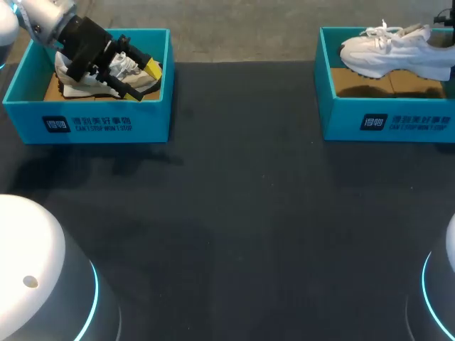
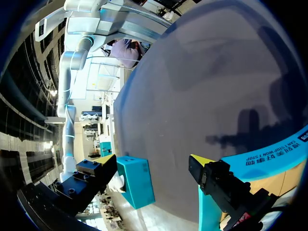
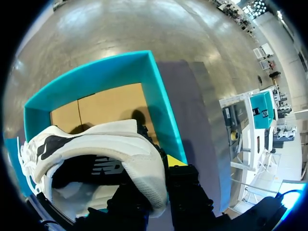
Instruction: Take the shoe out of the shoebox, open the shoe tongue, remove and reinsert the insole, then place the shoe into the shoebox
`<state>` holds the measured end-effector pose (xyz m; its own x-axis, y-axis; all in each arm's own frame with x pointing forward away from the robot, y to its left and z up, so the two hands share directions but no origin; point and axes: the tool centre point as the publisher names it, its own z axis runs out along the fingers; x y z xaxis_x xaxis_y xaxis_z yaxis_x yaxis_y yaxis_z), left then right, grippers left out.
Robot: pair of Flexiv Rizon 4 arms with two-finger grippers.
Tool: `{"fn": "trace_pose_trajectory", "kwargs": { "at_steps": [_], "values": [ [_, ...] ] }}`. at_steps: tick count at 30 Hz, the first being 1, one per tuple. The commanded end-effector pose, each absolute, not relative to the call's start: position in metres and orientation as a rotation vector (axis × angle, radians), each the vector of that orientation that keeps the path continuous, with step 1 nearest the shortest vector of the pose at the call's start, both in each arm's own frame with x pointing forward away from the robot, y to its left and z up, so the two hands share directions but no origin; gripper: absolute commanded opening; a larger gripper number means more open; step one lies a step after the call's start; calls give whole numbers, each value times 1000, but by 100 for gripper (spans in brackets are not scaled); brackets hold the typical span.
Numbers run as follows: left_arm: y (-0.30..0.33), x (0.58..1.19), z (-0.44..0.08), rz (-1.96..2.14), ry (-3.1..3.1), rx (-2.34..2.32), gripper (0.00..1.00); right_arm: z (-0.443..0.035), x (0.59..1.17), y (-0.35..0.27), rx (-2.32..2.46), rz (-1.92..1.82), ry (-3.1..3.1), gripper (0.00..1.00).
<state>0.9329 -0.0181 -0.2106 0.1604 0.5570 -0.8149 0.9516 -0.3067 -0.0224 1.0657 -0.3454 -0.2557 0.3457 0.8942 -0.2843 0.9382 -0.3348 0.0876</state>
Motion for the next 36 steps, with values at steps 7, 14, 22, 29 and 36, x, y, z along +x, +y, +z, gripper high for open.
{"fn": "trace_pose_trajectory", "kwargs": {
  "at_steps": [7, 14, 22, 29, 36],
  "values": [
    [-18, 933, -210, -1017, 1428, 1939, 100, -284, 1076, -348, 2356, -303, 1664, 0],
    [-18, 933, -210, -1017, 1428, 1939, 100, -292, 1076, -350, 2365, -317, 1667, 0],
    [-18, 933, -210, -1017, 1428, 1939, 100, -305, 1074, -351, 2365, -333, 1666, 0],
    [-18, 933, -210, -1017, 1428, 1939, 100, -314, 1075, -350, 2351, -349, 1665, 0],
    [-18, 933, -210, -1017, 1428, 1939, 100, -317, 1071, -350, 2344, -359, 1673, 0]
  ]
}}
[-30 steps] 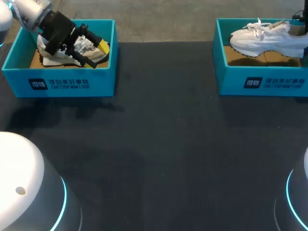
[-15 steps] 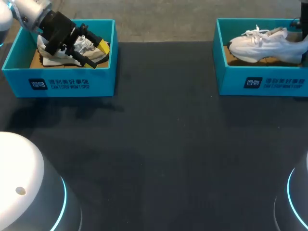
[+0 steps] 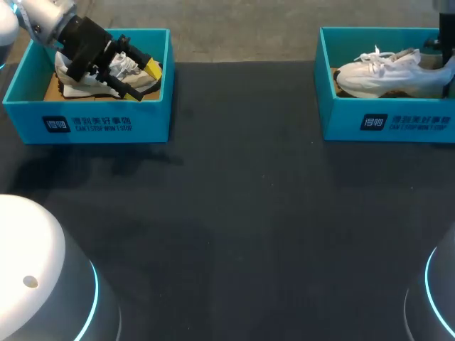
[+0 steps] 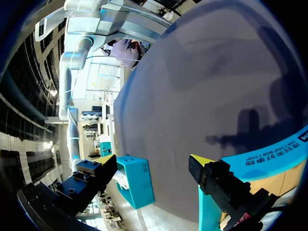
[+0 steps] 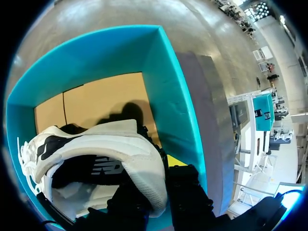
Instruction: Take the shoe out of the shoebox, open the shoe tongue, remove and reinsert the insole, then place the shoe into the shoebox
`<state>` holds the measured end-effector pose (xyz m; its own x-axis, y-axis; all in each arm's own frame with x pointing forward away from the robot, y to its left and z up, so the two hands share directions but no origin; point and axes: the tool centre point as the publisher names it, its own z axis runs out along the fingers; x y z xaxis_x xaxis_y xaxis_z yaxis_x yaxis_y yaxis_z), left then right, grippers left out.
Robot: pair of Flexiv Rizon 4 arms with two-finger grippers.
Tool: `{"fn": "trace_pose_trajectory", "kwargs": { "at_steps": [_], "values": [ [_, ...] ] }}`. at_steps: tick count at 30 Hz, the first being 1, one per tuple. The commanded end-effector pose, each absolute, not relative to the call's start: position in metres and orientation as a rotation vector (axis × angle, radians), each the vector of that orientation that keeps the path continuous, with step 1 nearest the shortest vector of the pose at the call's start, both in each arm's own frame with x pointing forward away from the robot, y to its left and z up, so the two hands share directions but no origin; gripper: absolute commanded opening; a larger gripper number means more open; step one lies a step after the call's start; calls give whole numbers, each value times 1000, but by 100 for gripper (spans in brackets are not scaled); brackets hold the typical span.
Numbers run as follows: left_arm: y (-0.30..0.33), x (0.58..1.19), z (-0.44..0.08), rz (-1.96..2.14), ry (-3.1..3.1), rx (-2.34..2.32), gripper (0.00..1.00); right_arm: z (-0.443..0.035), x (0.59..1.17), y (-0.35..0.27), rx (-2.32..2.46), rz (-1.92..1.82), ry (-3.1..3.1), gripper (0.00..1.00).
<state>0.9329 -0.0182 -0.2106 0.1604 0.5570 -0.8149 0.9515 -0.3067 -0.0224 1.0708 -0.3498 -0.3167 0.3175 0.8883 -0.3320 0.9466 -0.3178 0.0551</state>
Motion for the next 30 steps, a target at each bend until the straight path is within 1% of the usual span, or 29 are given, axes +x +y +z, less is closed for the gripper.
{"fn": "trace_pose_trajectory", "kwargs": {
  "at_steps": [1, 30],
  "values": [
    [-18, 933, -210, -1017, 1428, 1939, 100, -317, 1070, -350, 2342, -360, 1673, 0],
    [-18, 933, -210, -1017, 1428, 1939, 100, -324, 1021, -351, 2332, -375, 1657, 0]
  ]
}}
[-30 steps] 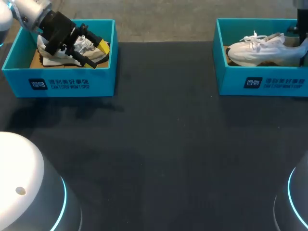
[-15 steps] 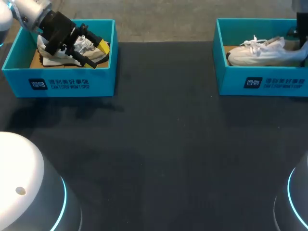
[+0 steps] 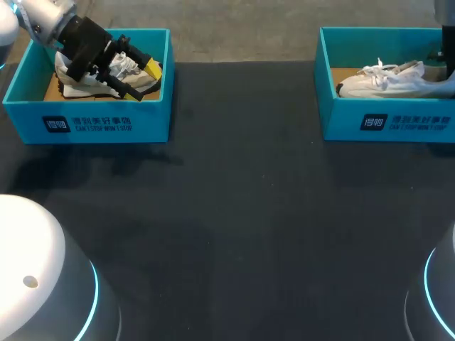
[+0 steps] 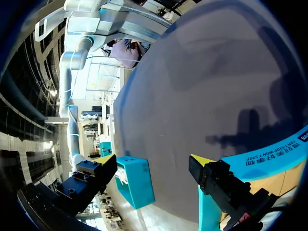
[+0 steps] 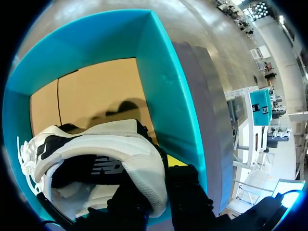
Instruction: Take the shoe out of the shoebox, open the shoe tongue, remove and reinsert the insole, then place the shoe into the shoebox
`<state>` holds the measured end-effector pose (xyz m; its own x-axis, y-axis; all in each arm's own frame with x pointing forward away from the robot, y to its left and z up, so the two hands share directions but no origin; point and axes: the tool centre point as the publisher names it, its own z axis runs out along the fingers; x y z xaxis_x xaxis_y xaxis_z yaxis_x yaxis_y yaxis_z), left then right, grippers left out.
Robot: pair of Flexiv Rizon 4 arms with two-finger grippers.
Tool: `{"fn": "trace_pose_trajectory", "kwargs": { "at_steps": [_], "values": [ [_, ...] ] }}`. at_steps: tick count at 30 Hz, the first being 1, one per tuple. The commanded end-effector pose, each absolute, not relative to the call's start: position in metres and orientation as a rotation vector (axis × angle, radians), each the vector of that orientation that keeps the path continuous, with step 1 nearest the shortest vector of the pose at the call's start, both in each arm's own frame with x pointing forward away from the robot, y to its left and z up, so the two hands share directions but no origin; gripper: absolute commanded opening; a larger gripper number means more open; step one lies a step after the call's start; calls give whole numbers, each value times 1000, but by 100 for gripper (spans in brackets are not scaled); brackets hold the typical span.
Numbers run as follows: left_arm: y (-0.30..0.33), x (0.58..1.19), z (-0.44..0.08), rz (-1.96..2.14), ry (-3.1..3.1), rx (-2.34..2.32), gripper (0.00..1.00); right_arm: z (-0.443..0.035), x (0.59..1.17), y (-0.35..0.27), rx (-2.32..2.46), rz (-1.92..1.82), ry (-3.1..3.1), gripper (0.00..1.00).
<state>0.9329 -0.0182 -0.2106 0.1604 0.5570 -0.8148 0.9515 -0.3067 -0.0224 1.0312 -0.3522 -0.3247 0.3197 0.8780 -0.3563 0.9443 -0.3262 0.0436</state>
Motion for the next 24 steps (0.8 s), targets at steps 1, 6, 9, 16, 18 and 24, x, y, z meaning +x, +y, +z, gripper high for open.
{"fn": "trace_pose_trajectory", "kwargs": {
  "at_steps": [1, 6, 9, 16, 18, 24],
  "values": [
    [-18, 933, -210, -1017, 1428, 1939, 100, -325, 1020, -351, 2330, -376, 1660, 0],
    [-18, 933, -210, -1017, 1428, 1939, 100, -329, 1015, -351, 2318, -383, 1667, 0],
    [-18, 933, -210, -1017, 1428, 1939, 100, -334, 1013, -351, 2320, -388, 1668, 0],
    [-18, 933, -210, -1017, 1428, 1939, 100, -343, 1012, -351, 2327, -407, 1675, 0],
    [-18, 933, -210, -1017, 1428, 1939, 100, -345, 1012, -350, 2327, -413, 1677, 0],
    [-18, 933, -210, -1017, 1428, 1939, 100, -352, 1014, -349, 2331, -425, 1683, 0]
  ]
}}
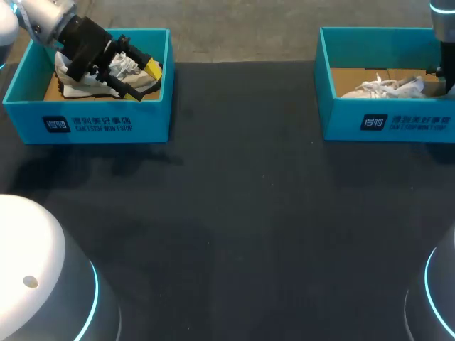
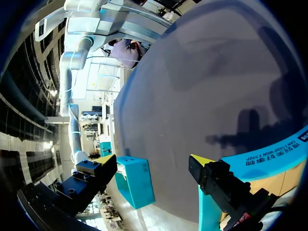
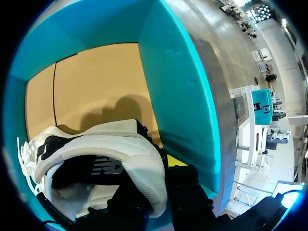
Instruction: Take the shoe out of the shoebox, open the shoe tongue, remove and reinsert the insole, then place the shoe into the shoebox
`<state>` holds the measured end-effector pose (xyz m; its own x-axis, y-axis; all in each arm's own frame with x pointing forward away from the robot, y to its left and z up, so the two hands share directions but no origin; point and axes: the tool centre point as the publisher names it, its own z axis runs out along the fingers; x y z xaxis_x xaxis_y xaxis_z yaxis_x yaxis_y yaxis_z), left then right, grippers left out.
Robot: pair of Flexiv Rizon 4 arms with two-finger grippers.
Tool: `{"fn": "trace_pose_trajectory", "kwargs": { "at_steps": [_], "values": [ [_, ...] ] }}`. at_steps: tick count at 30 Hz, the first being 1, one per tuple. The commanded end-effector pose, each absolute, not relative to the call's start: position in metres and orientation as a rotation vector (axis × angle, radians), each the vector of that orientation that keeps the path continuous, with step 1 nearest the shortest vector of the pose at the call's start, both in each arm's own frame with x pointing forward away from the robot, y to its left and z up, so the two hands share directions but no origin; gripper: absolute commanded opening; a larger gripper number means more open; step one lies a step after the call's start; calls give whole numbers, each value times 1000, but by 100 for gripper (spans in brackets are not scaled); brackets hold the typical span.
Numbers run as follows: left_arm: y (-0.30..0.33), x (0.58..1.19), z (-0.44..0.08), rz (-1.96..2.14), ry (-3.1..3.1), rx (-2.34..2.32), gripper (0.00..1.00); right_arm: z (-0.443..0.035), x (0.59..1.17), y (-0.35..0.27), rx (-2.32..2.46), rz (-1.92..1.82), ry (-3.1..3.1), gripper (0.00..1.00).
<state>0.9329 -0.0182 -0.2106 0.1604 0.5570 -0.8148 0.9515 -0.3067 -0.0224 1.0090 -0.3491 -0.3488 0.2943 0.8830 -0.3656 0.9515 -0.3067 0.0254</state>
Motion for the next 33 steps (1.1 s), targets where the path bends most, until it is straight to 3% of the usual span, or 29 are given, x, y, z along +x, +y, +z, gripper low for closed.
{"fn": "trace_pose_trajectory", "kwargs": {
  "at_steps": [1, 15, 17, 21, 33],
  "values": [
    [-18, 933, -210, -1017, 1428, 1939, 100, -353, 1015, -349, 2333, -426, 1681, 0],
    [-18, 933, -210, -1017, 1428, 1939, 100, -365, 1027, -352, 2339, -441, 1675, 0],
    [-18, 933, -210, -1017, 1428, 1939, 100, -365, 1028, -353, 2338, -441, 1677, 9],
    [-18, 933, -210, -1017, 1428, 1939, 100, -365, 1028, -352, 2337, -435, 1677, 38],
    [-18, 933, -210, -1017, 1428, 1939, 100, -333, 1020, -347, 2360, -362, 1685, 50]
  ]
}}
